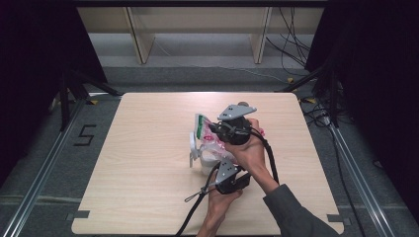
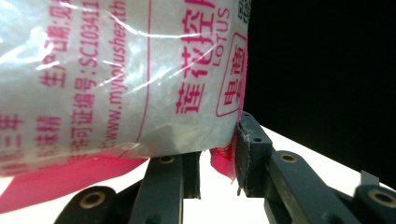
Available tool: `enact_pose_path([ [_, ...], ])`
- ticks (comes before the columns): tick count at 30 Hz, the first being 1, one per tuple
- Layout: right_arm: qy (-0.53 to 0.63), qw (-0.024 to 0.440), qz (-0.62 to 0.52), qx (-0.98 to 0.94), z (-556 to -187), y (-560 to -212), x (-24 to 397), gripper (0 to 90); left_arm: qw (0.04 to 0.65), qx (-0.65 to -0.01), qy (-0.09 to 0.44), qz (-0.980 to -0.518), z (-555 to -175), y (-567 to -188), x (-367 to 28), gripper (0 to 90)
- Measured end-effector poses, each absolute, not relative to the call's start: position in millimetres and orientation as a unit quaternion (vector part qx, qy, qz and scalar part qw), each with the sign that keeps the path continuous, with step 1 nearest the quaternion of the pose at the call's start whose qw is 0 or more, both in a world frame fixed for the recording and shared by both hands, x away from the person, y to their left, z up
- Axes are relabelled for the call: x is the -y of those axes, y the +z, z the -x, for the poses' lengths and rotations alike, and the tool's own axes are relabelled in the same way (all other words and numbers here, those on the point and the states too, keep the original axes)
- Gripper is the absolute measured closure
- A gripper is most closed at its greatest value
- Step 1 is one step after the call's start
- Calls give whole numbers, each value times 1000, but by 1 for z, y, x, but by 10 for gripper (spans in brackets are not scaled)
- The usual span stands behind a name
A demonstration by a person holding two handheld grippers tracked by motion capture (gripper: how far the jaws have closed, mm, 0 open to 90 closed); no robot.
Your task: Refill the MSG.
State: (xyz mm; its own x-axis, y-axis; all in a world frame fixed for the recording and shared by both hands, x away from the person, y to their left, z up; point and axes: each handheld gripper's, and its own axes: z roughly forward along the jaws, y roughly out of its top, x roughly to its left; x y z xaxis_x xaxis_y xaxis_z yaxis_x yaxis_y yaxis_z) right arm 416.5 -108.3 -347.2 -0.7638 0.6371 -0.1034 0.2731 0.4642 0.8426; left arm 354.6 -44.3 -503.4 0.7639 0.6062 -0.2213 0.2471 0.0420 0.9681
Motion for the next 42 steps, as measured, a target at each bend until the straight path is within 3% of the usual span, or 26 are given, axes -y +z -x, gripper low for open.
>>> enact_pose_path([
  [42,430,213,-282,-831,-419,-349,104,895,653,-313,142,-675,-353,-502,44,734],
])
